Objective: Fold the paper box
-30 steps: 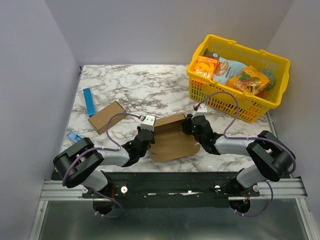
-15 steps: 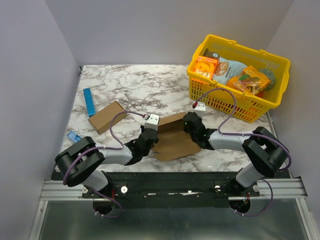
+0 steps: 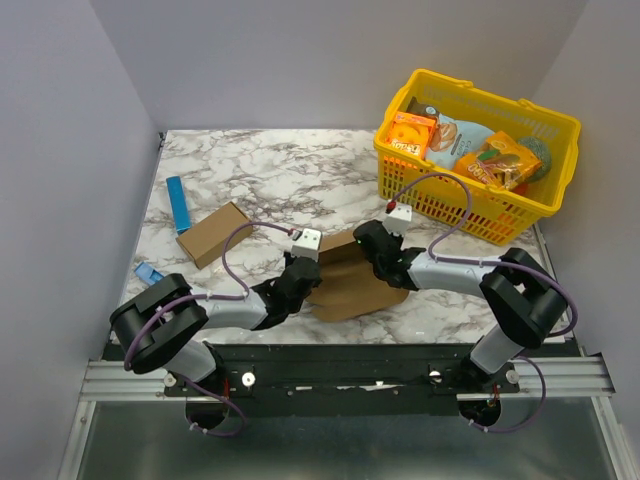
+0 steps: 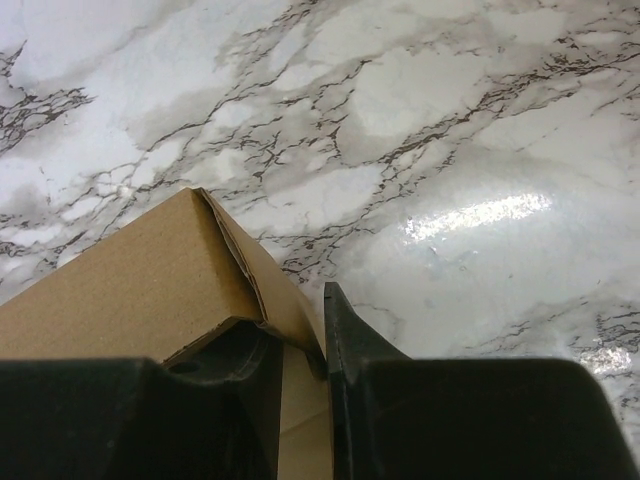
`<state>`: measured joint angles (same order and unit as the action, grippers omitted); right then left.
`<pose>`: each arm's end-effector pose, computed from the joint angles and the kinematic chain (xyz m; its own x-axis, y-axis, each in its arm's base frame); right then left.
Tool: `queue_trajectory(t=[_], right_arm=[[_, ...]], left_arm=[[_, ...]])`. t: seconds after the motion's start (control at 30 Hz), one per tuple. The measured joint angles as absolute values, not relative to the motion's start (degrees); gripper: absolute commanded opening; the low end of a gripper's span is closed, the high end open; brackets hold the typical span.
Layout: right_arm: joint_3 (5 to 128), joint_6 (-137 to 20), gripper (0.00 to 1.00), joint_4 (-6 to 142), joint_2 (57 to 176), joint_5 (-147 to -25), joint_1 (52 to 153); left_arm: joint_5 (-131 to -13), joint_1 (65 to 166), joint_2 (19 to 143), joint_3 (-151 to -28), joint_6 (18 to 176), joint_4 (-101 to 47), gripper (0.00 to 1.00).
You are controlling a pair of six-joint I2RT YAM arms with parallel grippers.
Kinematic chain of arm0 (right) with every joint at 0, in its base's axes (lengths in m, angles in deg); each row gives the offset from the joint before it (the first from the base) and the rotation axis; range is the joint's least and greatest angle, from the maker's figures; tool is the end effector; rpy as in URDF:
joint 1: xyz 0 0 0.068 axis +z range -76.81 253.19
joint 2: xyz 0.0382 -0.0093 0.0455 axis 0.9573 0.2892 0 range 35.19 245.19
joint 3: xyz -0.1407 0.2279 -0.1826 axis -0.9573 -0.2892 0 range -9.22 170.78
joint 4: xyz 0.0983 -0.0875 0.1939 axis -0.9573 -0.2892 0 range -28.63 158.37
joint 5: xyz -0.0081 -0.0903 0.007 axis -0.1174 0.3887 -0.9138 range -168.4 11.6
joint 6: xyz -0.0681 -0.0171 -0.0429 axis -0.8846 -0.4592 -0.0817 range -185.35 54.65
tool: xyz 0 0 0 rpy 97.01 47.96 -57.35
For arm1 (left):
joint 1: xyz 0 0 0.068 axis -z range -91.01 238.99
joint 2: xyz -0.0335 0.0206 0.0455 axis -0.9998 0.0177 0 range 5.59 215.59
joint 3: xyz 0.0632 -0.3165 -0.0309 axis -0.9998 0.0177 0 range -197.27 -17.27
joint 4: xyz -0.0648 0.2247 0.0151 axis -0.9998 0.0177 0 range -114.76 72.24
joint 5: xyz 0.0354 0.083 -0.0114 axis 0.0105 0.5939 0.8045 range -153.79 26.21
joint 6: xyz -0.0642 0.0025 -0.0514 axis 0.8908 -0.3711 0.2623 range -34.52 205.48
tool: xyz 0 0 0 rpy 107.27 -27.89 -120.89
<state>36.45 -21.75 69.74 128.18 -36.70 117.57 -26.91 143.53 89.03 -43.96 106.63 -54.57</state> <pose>0.2588 0.1866 0.2202 -0.5042 0.2271 -0.8332 0.2155 0.9674 0.1332 0.1912 -0.1945 0.2212 -0.3682 0.0194 -0.9296 0.2234 0.9723 -0.0682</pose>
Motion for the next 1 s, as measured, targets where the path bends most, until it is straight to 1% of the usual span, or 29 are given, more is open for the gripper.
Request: queue_trajectory(t=[0.23, 0.33, 0.37, 0.57, 0.6, 0.67, 0.7, 0.77, 0.8, 0.9, 1.0], right_arm=[[36.71, -19.79, 0.01, 68.32, 128.18, -35.68, 117.77], [36.47, -20.09, 0.07, 68.62, 128.07, -35.44, 117.77], [35.99, -20.73, 0.12, 69.47, 127.77, -35.50, 117.77], [27.42, -27.30, 0.24, 78.22, 122.19, -37.97, 116.85], [26.48, -28.27, 0.31, 78.96, 121.25, -38.41, 116.61], [24.95, -30.19, 0.36, 80.27, 119.42, -39.20, 116.20], [24.41, -31.11, 0.42, 80.51, 118.59, -39.44, 116.00], [23.40, -32.66, 0.50, 80.80, 117.04, -39.83, 115.91], [22.92, -33.51, 0.57, 80.77, 116.29, -40.07, 115.91], [21.50, -35.35, 0.66, 80.53, 113.87, -40.88, 115.95], [20.67, -37.25, 0.71, 80.18, 111.16, -42.37, 116.35]], left_arm=[[-27.17, 143.88, 88.79, -44.25, 106.15, -54.22, 0.00], [-27.85, 143.88, 88.79, -44.34, 105.97, -54.13, 0.00], [-27.89, 143.88, 88.81, -44.73, 105.97, -53.56, 0.00], [-27.87, 143.77, 90.56, -50.91, 105.84, -46.98, 0.00], [-27.87, 143.49, 91.08, -52.20, 105.67, -45.73, 0.00], [-27.82, 143.27, 91.72, -53.78, 105.29, -44.60, 0.00], [-27.80, 142.98, 92.09, -54.70, 104.92, -43.79, 0.00], [-27.80, 142.39, 92.81, -56.29, 104.29, -42.59, 0.00], [-27.82, 142.09, 93.29, -57.08, 103.87, -42.04, 0.00], [-27.85, 141.24, 94.73, -59.05, 102.67, -40.42, 0.00], [-27.91, 140.45, 96.11, -60.71, 101.99, -38.46, 0.00]])
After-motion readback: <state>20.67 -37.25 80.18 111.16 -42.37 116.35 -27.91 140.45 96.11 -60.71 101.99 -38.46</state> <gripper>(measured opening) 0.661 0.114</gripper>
